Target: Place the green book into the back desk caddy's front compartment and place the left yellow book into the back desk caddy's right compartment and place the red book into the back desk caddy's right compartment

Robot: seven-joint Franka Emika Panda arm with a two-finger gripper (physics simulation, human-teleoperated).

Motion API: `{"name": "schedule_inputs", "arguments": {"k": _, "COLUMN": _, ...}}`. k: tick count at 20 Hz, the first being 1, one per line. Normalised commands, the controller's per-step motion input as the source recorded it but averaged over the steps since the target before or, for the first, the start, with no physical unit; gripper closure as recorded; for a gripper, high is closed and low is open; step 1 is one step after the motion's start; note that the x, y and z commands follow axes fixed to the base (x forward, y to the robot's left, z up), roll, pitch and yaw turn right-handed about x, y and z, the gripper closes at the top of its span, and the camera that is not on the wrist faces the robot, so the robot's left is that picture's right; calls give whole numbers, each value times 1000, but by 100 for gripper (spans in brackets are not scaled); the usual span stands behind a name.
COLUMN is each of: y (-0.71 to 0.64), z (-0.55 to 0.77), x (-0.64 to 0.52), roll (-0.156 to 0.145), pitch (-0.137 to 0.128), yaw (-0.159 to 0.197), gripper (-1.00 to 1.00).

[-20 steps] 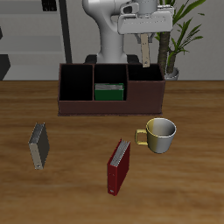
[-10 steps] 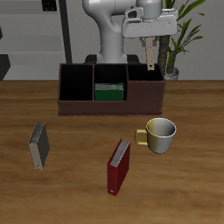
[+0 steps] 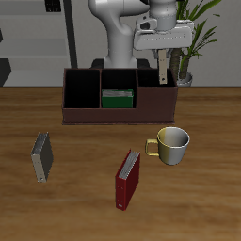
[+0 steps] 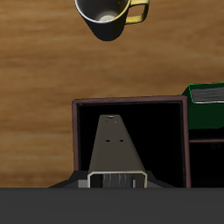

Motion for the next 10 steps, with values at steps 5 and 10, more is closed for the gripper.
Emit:
{"name": "schedule_inputs", "arguments": {"k": 5, "y": 59, "z": -142, "x": 138, "roll": -37, "pitch": 64, "yaw": 28, "gripper": 100}}
{"name": "schedule_inputs", "arguments": {"k": 10, "y": -6, "z": -205, "x": 86, "roll": -28, "pitch": 36, "yaw": 49, "gripper": 100}}
